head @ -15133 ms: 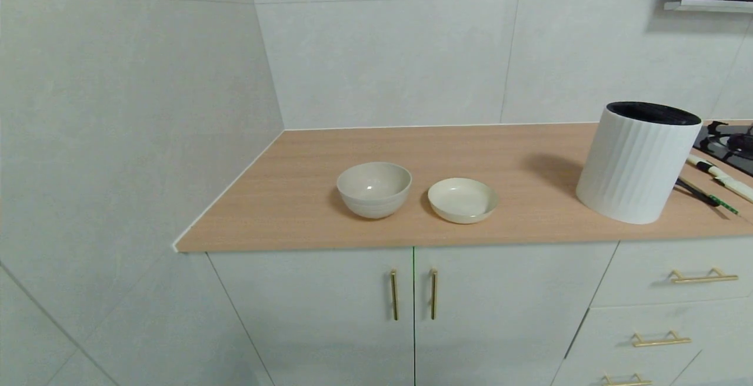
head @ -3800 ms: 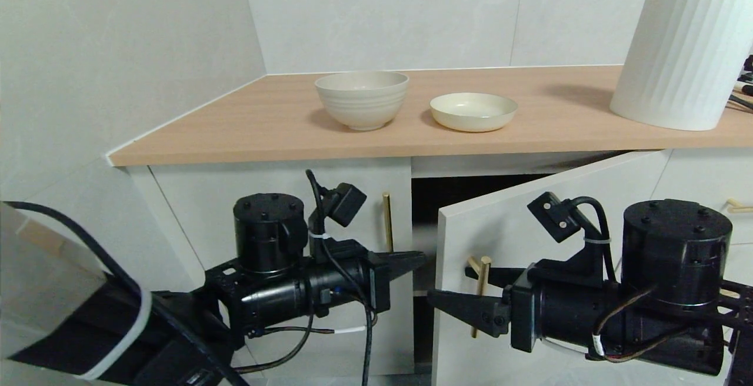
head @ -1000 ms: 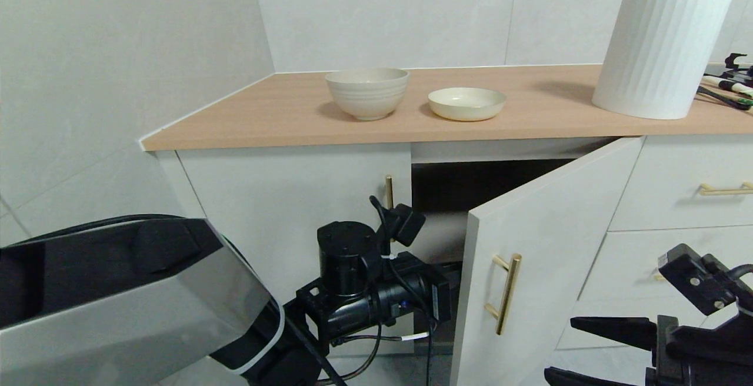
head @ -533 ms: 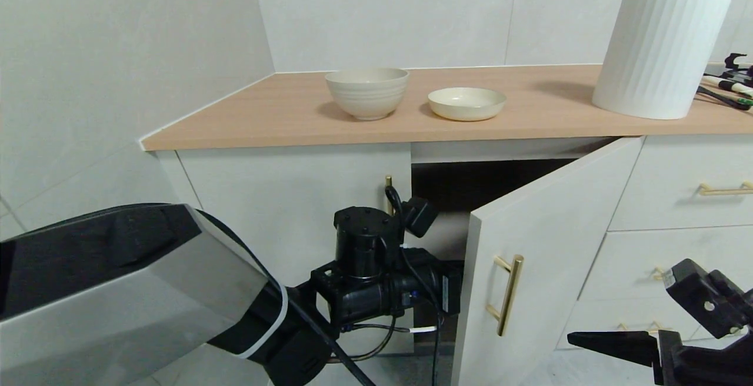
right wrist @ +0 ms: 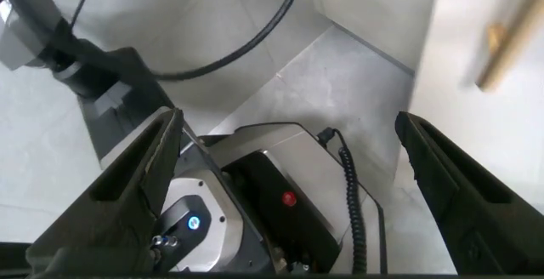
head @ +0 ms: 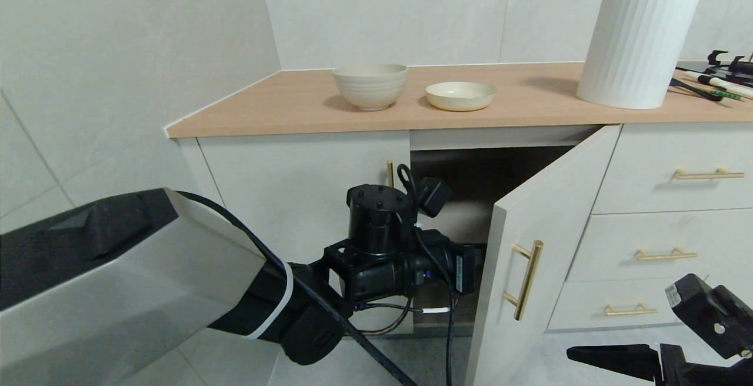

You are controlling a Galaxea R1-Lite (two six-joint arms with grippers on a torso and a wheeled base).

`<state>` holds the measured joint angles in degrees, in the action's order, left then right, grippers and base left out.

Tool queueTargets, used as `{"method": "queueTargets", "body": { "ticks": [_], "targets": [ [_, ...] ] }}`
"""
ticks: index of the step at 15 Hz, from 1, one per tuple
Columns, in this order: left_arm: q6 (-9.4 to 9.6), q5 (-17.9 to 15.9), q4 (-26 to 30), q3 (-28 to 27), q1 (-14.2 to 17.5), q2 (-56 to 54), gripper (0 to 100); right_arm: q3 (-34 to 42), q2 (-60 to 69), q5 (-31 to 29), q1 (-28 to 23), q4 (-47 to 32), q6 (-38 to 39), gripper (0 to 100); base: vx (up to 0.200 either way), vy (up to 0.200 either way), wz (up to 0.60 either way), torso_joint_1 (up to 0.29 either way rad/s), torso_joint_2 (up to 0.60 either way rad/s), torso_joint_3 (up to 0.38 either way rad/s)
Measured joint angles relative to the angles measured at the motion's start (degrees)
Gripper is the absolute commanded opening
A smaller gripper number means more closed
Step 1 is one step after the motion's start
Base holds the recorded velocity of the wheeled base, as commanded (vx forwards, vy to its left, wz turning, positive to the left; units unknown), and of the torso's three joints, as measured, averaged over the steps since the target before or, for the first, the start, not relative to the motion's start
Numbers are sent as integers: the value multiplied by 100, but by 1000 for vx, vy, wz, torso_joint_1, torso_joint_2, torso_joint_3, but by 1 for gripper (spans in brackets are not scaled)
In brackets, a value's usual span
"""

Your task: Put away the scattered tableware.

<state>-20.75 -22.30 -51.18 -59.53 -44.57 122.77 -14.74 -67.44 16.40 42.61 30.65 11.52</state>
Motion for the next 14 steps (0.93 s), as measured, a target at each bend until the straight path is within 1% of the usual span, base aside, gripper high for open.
{"method": "queueTargets", "body": {
  "ticks": [3, 4, 6, 9, 11, 13, 14],
  "targets": [
    [4, 21, 282, -417, -60, 138, 0, 5, 13, 0, 9, 0, 0, 100, 0, 0, 0, 0, 0, 0],
    [4, 18, 290, -472, -88, 160, 0, 7, 16, 2, 9, 0, -2, 100, -200, 0, 0, 2, 2, -2],
    [4, 27, 286, -546, -113, 197, 0, 7, 13, 0, 6, 0, 0, 100, 0, 0, 0, 0, 0, 0],
    [6, 137, 257, -720, -154, 313, 0, 7, 21, 2, 4, -2, -2, 100, 0, 0, 0, 0, 0, 0],
    [11, 156, 257, -806, -134, 377, 0, 11, 27, 0, 9, 2, -2, 100, 0, 0, 0, 0, 0, 0],
    [15, 257, 265, -957, -171, 457, 0, 11, 30, 5, 9, 2, 0, 100, 0, 0, 0, 0, 0, 0],
    [20, 416, 268, -1070, -218, 518, 0, 11, 33, 11, 9, 2, 0, 100, 0, 0, 0, 0, 0, 0]
  ]
}}
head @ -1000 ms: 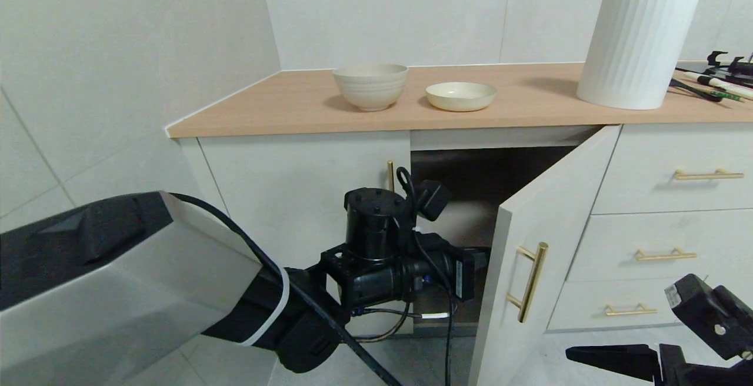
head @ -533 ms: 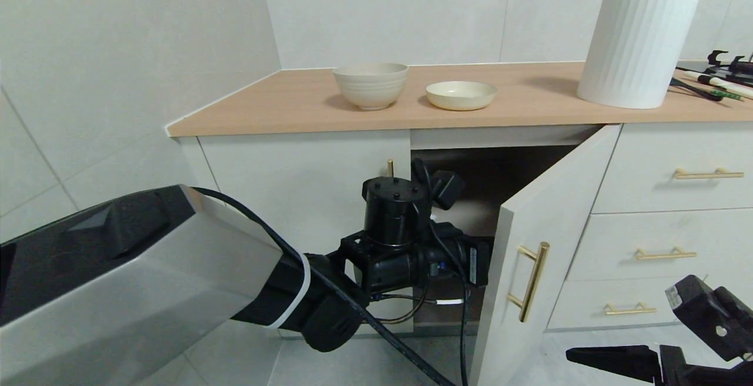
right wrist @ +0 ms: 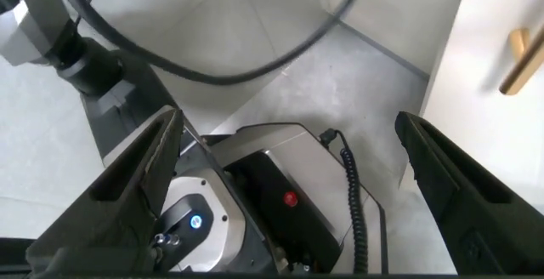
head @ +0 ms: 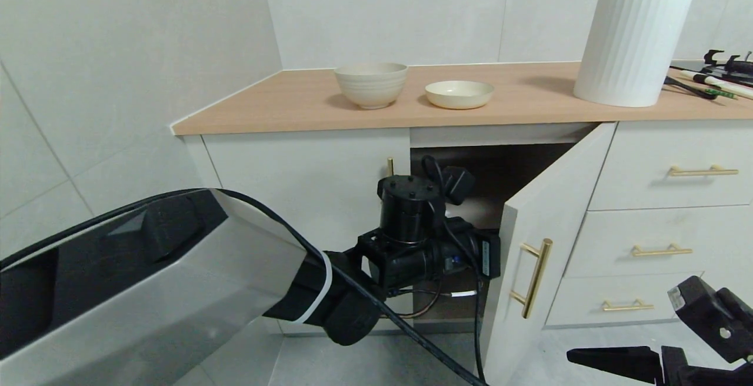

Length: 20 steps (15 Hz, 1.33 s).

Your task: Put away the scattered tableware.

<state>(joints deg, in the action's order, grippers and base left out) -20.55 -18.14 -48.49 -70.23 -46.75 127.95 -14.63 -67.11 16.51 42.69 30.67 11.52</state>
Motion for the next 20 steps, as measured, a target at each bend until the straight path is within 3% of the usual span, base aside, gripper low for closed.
{"method": "queueTargets", "body": {
  "ticks": [2, 3, 4, 5, 7, 8, 9, 10, 13, 14, 16, 18, 20],
  "targets": [
    [6, 211, -2, -179, -173, 79, 0, 17, 61, 22, 0, 9, 0, 100, 0, 0, 0, 0, 0, 0],
    [-5, 169, -13, -176, -313, 52, 0, 24, 127, 68, 2, 9, -2, 100, 0, 0, 0, 0, 0, 0],
    [-71, -77, -17, -83, -466, -45, 0, 44, 232, 216, 22, 6, 0, 100, 0, 0, 0, 0, 0, 0],
    [-227, -523, -22, 113, -603, -254, 0, 79, 378, 555, 35, 4, -2, 100, 0, 0, 0, 0, 0, 0],
    [-640, -2044, -22, 772, -779, -965, 0, 154, 675, 1053, 63, 0, -2, 100, 0, 0, 0, 0, 0, 0],
    [-798, -2512, -13, 1114, -759, -1301, 0, 173, 752, 1062, 66, 0, -2, 100, 0, 0, 0, 0, 0, 0],
    [-856, -2648, -17, 1335, -623, -1554, 0, 179, 794, 1064, 66, 0, 0, 100, 0, 0, 0, 0, 0, 0],
    [-747, -2466, -9, 1502, -383, -1748, 0, 182, 807, 1062, 69, 0, -2, 100, 0, 0, 0, 0, 0, 0],
    [112, -1448, 115, 1968, 144, -2200, 0, 143, 761, 892, 44, -2, 0, 100, 0, 0, 0, 0, 0, 0],
    [296, -1030, 312, 2065, 238, -2387, 0, 110, 705, 725, 41, -2, 0, 100, 0, 0, 0, 0, 0, 0],
    [540, -384, 936, 2194, 430, -2856, 0, 0, 523, 205, 16, -38, -2, 100, 0, 0, 0, 0, 0, 0],
    [666, -132, 1994, 2297, 717, -3543, 0, -312, 215, -775, -68, -152, -4, 100, 0, 0, 0, 0, 0, 0],
    [751, -24, 3361, 2358, 1217, -4446, 0, -985, -89, -1281, -146, -514, -2, 100, 0, 0, 0, 0, 0, 0]
  ]
}}
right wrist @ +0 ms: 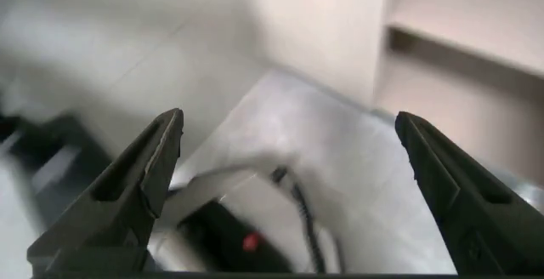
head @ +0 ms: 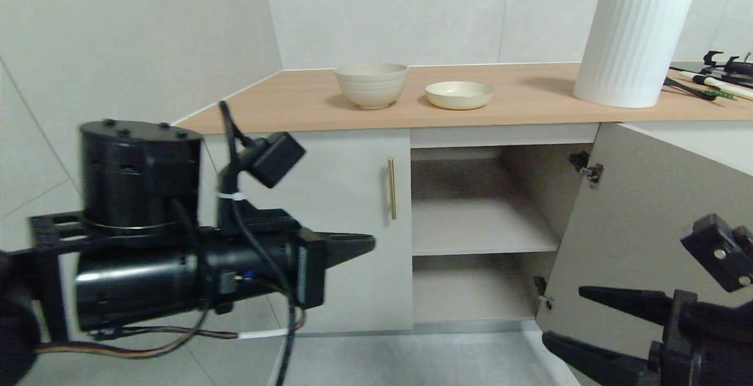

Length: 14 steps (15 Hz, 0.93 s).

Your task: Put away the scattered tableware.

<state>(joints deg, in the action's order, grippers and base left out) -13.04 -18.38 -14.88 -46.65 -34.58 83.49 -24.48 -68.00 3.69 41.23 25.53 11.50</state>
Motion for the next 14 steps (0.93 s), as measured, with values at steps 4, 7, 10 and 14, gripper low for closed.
{"method": "queueTargets", "body": {
  "ticks": [4, 7, 10, 14],
  "targets": [
    [67, 60, 1213, 357, 1221, -1374, 0, -1623, -460, -158, -532, -1201, 2, 100, 0, 0, 0, 0, 0, 0],
    [60, 35, 1221, 479, 1653, -1781, 100, -2800, -857, -171, -907, -2198, 0, 100, 0, 0, 0, 0, 0, 0],
    [51, 7, 1015, 468, 1827, -1829, 100, -3268, -989, -176, -1031, -2810, 29, 100, 0, 0, 0, 0, 0, 0],
    [-268, 10, 657, 396, 1855, -1658, 100, -3156, -1045, -257, -1062, -2845, 122, 100, 0, 0, 0, 0, 0, 0]
  ]
}}
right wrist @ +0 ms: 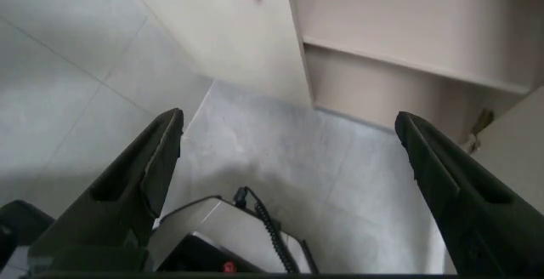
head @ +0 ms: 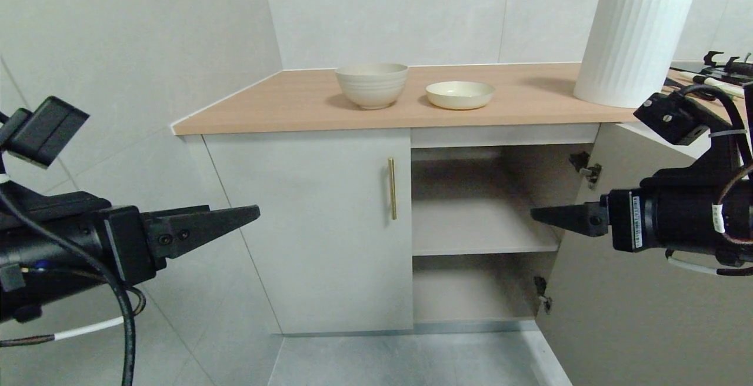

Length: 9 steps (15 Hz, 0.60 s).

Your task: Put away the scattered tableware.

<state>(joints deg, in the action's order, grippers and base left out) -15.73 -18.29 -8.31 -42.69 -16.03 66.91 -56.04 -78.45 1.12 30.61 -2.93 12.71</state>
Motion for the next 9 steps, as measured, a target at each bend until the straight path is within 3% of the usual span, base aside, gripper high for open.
{"method": "queueTargets", "body": {
  "ticks": [6, 9],
  "targets": [
    [-6, -13, -13, -5, 5, 41, 100, 15, -38, 2, -7, 15, 162, 100, 0, 0, 0, 0, 0, 0],
    [-6, -11, -11, -13, 2, 41, 100, 30, 87, 29, -2, -66, 162, 100, 200, 0, 0, 1, 6, 4]
  ]
}}
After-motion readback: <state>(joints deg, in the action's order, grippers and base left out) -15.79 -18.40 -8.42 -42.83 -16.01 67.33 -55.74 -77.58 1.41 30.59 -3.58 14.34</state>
